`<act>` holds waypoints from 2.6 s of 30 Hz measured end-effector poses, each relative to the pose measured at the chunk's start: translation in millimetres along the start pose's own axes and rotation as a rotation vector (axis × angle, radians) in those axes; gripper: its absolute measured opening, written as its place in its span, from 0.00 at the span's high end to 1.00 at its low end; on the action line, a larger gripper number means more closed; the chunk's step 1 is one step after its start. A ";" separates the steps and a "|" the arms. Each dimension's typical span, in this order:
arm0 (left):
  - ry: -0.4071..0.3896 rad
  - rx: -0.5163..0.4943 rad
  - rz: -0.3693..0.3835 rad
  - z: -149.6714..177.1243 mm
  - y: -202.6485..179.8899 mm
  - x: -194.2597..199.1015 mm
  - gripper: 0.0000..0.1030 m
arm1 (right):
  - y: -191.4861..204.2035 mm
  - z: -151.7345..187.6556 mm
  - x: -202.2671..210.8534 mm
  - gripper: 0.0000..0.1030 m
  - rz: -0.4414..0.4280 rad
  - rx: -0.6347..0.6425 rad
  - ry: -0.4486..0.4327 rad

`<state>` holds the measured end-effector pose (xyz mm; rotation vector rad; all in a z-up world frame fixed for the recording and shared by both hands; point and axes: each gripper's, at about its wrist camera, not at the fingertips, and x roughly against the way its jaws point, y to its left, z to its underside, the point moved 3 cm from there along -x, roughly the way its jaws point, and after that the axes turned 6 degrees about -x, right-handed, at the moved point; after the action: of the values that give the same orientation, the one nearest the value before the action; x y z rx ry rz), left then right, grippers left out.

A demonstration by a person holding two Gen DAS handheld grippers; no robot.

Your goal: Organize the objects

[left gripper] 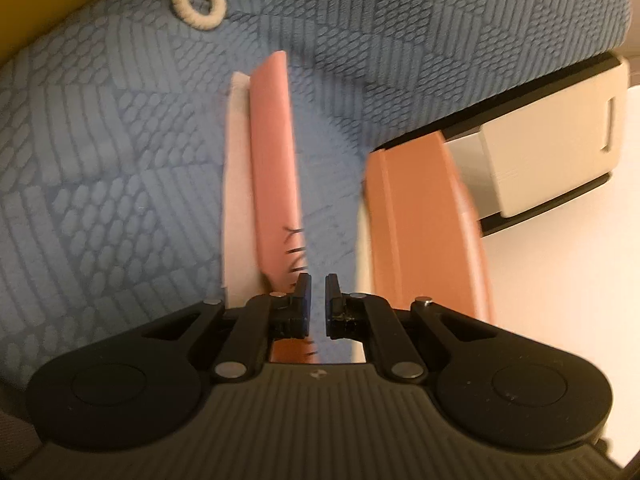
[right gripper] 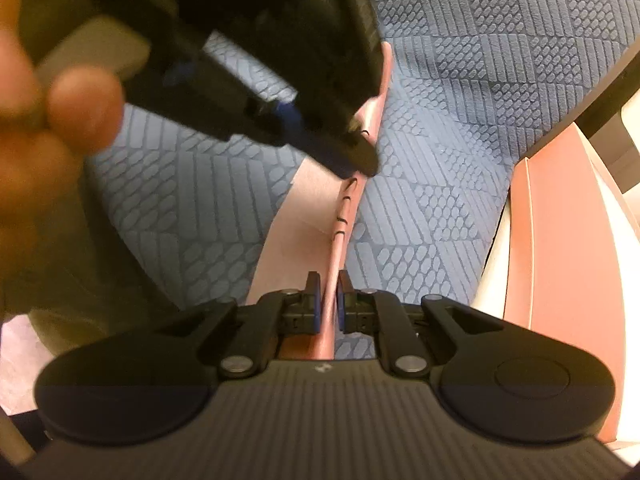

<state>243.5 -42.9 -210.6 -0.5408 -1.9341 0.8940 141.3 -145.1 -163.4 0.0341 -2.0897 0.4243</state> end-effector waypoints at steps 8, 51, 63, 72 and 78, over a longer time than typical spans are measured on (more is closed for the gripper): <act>0.045 -0.032 -0.078 1.2 1.9 -18.5 0.96 | 2.2 -3.9 1.1 0.87 -0.021 -0.002 0.017; 0.112 -0.139 -0.188 -3.7 10.9 -28.9 0.98 | -50.1 4.4 8.0 0.82 -0.503 -0.616 0.057; 0.112 -0.129 -0.167 -2.8 15.2 -30.1 0.98 | -90.8 74.4 15.4 0.52 -0.571 -0.965 0.174; 0.115 -0.113 -0.158 -3.9 17.2 -30.4 0.98 | -77.3 89.9 18.3 0.61 -0.766 -1.137 0.210; 0.117 -0.096 -0.146 -5.8 18.6 -32.5 0.98 | -100.1 73.4 35.0 0.76 -0.846 -1.248 0.108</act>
<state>264.7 -50.7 -241.0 -0.4899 -1.8902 0.6654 81.5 -257.0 -140.3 0.1399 -1.7016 -1.3335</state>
